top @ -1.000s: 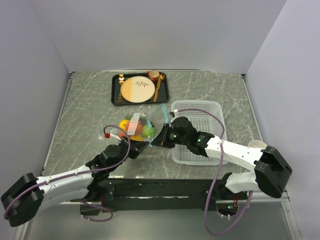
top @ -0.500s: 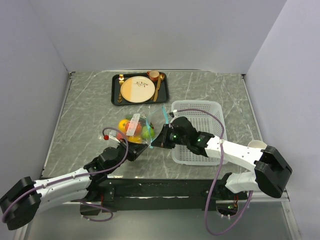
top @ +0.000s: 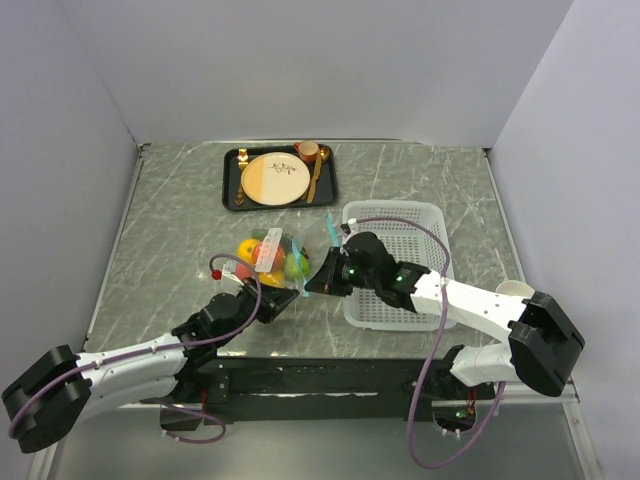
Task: Place the food in the zip-top bag and seal the zipper
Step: Zip the zipper food storage bag at the center of the board.
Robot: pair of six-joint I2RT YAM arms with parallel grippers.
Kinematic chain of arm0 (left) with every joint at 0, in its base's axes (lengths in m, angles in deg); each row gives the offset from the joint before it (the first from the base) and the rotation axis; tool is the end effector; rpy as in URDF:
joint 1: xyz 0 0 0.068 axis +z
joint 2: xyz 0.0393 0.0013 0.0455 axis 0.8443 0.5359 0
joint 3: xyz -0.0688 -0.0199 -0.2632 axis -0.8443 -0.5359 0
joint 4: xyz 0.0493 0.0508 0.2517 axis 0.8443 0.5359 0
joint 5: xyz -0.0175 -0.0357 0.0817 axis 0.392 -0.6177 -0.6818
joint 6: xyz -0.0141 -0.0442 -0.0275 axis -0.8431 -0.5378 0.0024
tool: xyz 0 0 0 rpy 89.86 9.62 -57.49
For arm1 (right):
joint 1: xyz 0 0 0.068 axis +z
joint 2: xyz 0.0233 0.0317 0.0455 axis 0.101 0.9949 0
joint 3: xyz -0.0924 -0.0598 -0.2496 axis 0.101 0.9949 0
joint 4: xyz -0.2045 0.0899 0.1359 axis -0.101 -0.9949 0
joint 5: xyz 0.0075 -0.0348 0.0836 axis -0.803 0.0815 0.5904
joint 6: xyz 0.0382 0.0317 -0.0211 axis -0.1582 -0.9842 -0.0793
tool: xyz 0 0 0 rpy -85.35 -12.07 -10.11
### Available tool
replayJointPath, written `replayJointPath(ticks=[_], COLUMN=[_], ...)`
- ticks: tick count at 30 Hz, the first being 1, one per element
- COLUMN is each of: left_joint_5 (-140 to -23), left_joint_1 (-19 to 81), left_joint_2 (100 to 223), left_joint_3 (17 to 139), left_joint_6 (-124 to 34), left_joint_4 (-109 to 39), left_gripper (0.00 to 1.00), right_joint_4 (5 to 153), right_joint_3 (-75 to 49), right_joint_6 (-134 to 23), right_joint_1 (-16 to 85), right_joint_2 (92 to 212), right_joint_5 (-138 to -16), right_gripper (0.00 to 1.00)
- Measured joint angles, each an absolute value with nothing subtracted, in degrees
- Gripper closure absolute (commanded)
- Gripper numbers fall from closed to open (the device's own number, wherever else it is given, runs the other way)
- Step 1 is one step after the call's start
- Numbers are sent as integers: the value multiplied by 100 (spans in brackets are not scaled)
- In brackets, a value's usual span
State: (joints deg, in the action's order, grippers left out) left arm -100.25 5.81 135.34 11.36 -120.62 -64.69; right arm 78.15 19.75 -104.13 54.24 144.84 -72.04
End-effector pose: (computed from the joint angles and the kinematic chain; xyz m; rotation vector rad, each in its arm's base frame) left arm 0.1125 -0.1323 0.1646 -0.7773 1.9289 -1.4993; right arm 0.1794 0.2138 0.2338 0.0105 2.4176 1.2019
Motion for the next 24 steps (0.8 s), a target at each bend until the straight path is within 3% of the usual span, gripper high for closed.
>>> replayJointPath(ticks=[5,21,24], left_joint_5=[-10060,-10180,-10261], left_joint_1=[581,576,576], left_joint_2=[13468,13689,13650], left_joint_3=[1136,1136,1136], left_joint_6=[-12043,-12008,-12012], left_joint_4=[-6462,-6626,-6707], left_gripper=[75,74,67], right_joint_4=[8058,8467,8486], right_joint_3=[2003,2266,2270], right_joint_6=[-10527,-11045,-11077], right_joint_1=[5339,5509,5531], right_joint_2=[14484,14503,14503], right_joint_5=[-7228,-7209,-7209], right_gripper=[91,92,92])
